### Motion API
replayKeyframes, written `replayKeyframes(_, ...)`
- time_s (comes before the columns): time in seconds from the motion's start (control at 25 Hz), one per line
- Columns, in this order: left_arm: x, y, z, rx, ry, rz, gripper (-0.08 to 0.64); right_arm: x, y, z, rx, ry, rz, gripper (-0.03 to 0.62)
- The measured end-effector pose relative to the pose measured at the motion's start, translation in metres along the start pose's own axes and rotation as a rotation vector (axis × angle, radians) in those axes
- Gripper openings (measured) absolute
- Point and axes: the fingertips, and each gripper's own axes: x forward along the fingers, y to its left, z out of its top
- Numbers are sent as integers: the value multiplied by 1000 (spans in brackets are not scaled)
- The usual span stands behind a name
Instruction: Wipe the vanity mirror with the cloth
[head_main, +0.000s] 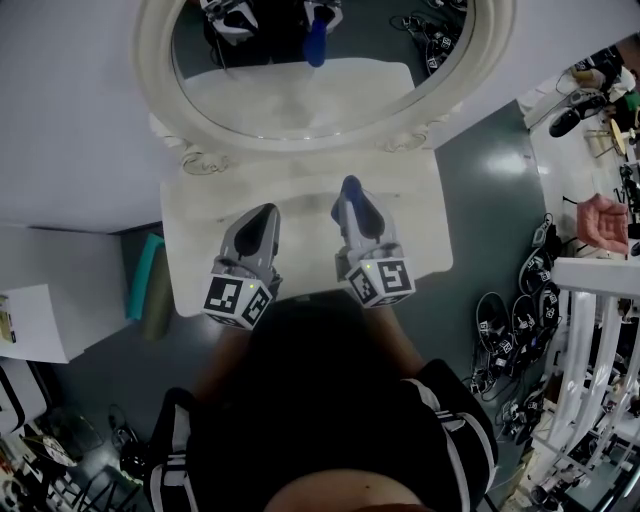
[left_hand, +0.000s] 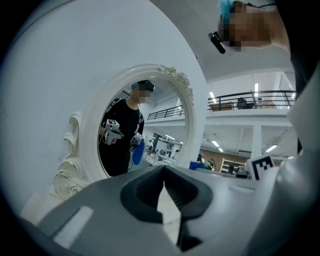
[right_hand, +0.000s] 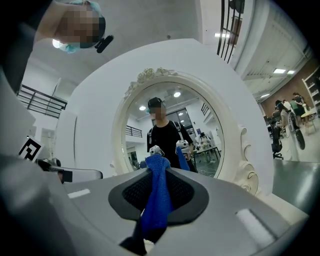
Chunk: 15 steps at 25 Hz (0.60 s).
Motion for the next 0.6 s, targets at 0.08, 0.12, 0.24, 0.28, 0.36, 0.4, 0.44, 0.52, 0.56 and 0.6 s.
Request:
replayKeyframes(0.08, 1, 0, 0, -1, -1, 0, 11, 1, 0, 0, -2, 3, -2, 60)
replayKeyframes(0.12, 1, 1, 0, -2, 0, 1, 11, 1, -1, -1, -2, 5, -4, 58)
replayKeyframes(0.24, 3, 0, -2, -7, 2, 1, 11, 2, -3, 0, 0, 6, -4, 58)
replayKeyframes(0.28, 3, 0, -2, -8, 2, 1, 11, 2, -4, 0, 2, 3, -4, 60)
replayKeyframes(0.36, 4, 0, -2, -8, 1, -1, 11, 2, -5, 2, 10, -8, -4, 58)
replayKeyframes(0.4, 4, 0, -1, -8, 0, -1, 11, 2, -5, 3, 12, -12, -4, 58)
replayKeyframes(0.44, 4, 0, -1, -6, 0, -1, 11, 2, -4, 4, 13, -15, -3, 58)
replayKeyframes(0.52, 3, 1, 0, -5, 0, 0, 11, 2, -3, 4, 13, -16, -1, 58)
replayKeyframes(0.56, 3, 2, 0, -6, 0, 1, 11, 3, -2, 4, 13, -16, 0, 58)
replayKeyframes(0.6, 3, 2, 0, -7, -1, 2, 11, 3, -1, 4, 13, -15, 0, 60)
